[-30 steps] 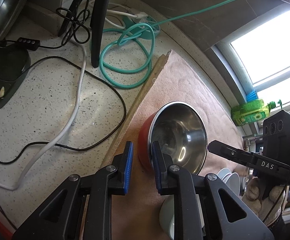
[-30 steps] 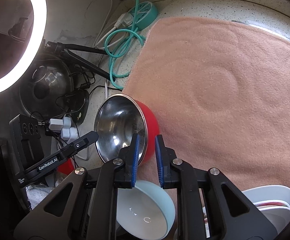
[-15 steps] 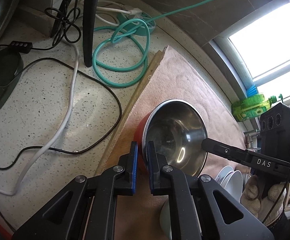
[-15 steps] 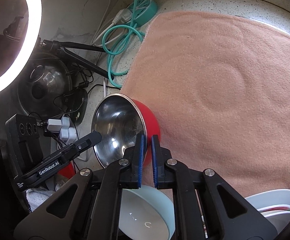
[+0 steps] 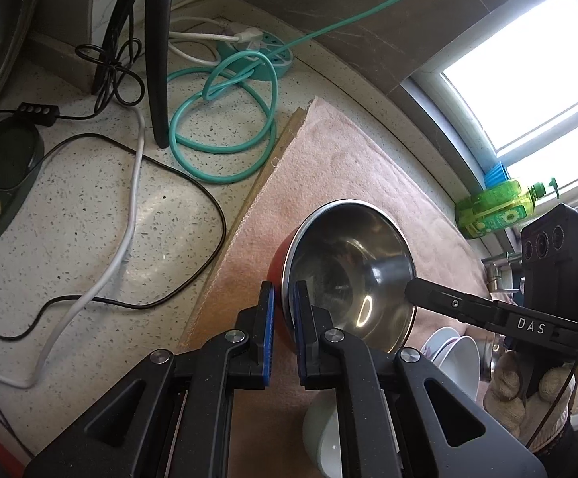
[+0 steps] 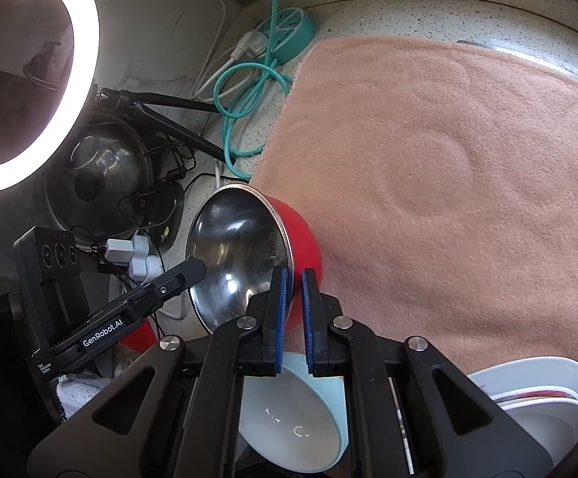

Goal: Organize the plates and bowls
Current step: 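Lift the red-outside steel bowl with the right tool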

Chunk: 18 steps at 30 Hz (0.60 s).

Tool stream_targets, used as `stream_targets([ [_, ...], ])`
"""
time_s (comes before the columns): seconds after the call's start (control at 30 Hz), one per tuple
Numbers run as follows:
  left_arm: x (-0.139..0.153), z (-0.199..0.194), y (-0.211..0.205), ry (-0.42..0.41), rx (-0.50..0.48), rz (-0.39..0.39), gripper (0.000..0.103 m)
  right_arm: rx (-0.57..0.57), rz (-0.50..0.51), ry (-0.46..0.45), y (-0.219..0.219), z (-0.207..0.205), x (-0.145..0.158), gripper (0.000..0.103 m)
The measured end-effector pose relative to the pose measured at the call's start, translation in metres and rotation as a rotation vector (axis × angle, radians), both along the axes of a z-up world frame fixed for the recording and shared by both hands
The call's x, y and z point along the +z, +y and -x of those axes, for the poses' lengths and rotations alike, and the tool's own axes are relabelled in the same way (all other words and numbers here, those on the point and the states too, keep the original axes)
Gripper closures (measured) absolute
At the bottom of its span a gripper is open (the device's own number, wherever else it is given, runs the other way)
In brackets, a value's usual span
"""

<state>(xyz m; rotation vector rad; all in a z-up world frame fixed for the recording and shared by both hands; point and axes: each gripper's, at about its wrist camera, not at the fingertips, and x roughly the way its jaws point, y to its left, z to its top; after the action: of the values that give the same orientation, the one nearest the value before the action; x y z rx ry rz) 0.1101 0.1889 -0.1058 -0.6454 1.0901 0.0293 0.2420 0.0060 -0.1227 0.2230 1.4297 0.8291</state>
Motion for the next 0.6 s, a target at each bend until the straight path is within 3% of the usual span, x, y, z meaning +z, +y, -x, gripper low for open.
stream_targets([
  [0.6, 0.043, -0.008, -0.051, -0.097, -0.100, 0.003, 0.095, -0.090, -0.018, -0.086, -0.066, 0.014, 0.046, 0.096],
])
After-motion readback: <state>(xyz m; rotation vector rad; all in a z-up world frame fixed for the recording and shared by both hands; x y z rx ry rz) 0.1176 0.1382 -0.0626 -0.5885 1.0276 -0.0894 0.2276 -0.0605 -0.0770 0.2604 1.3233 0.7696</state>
